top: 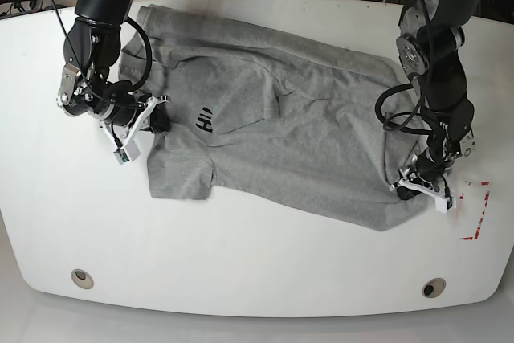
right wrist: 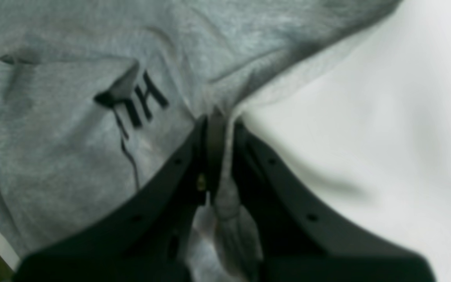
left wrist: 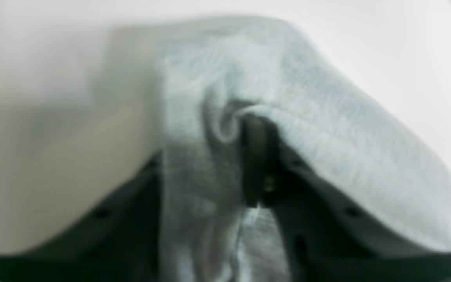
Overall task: Fold the T-shirt properly
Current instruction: 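Grasp the hem corner with the left gripper while the right holds the collar side, then lift the shirt with both grippers and pull it toward the robot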
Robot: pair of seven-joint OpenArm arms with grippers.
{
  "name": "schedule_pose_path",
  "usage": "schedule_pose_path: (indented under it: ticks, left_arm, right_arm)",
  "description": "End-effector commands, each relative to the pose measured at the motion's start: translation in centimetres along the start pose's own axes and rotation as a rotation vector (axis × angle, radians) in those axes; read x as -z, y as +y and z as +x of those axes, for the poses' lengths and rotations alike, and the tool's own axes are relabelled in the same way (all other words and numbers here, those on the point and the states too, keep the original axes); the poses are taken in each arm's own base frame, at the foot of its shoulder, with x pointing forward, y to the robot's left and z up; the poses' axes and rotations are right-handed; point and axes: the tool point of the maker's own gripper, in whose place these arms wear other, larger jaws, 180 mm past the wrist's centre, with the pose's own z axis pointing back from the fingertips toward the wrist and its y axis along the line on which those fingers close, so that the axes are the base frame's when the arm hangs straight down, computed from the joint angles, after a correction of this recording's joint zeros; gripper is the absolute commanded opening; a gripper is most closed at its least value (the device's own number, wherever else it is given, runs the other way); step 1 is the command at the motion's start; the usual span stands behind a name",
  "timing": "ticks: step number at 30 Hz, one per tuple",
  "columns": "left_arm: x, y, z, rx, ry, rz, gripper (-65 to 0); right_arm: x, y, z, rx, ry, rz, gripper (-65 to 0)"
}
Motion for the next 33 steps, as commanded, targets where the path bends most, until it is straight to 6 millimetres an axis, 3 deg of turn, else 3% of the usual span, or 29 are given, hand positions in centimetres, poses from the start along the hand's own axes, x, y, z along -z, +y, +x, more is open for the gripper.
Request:
schedule_pose_path:
  ticks: [1, 6, 7, 10, 13, 16, 21, 24, 32, 33]
  left_arm:
    - [-0.2, 0.2, 2.6, 0.017, -0.044, 0.009, -64.4]
    - [-0.6, -0.2, 2.6, 0.044, -0.006, -0.011, -65.0]
    - [-1.2, -0.6, 3.8, 0.090, -0.023, -0.031, -65.0]
    - [-3.3, -0.2, 4.1, 0.205, -0.017, -0.027, -65.0]
    - [-6.7, -0.2, 5.9, 0.363, -0.035, 0.020, -65.0]
    - [-8.2, -2.0, 6.1, 0.500, -0.028, 0.016, -65.0]
    - [-10.7, -4.0, 8.1, 0.630, -0.089, 0.026, -65.0]
    - [-11.5, -4.6, 9.4, 0.658, -0.109, 0.044, -65.0]
    - [-14.7, -7.8, 16.3, 0.726, -0.246, 0.093, -65.0]
    - [-15.2, -8.2, 17.5, 0.734, -0.271, 0.101, -65.0]
  right_arm:
    - [-0.9, -0.5, 2.1, -0.030, -0.055, -0.016, -65.0]
    - [-2.2, 0.0, 4.4, -0.099, -0.110, -0.040, -65.0]
    - [-2.7, 0.3, 5.1, -0.122, -0.129, -0.047, -65.0]
    - [-4.0, 0.1, 5.5, -0.169, -0.137, -0.077, -65.0]
    - [-4.8, -0.4, 5.8, -0.202, -0.132, -0.099, -65.0]
    - [-4.8, -0.6, 5.8, -0.201, -0.129, -0.102, -65.0]
    - [-5.7, -1.3, 8.5, -0.234, -0.171, -0.124, -65.0]
    - [-6.1, -1.3, 11.2, -0.273, -0.205, -0.131, -65.0]
    - [-7.8, -1.8, 17.2, -0.396, -0.239, -0.165, -65.0]
    - [-8.4, -1.9, 18.7, -0.418, -0.255, -0.176, -65.0]
